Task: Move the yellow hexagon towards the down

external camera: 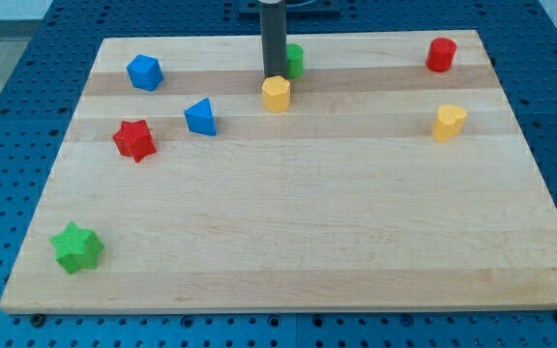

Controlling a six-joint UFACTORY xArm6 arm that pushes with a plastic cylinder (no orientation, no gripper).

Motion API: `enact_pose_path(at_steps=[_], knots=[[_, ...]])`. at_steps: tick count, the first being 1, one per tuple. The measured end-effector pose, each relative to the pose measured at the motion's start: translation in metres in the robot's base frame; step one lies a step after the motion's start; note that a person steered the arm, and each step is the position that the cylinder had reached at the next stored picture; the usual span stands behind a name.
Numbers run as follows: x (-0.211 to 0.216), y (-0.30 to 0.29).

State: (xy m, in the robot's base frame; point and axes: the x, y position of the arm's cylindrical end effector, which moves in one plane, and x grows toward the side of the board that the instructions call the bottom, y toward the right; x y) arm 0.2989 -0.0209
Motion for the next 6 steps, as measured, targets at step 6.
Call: enact_pose_path(at_steps=[6], knots=[[0.123,0.005]])
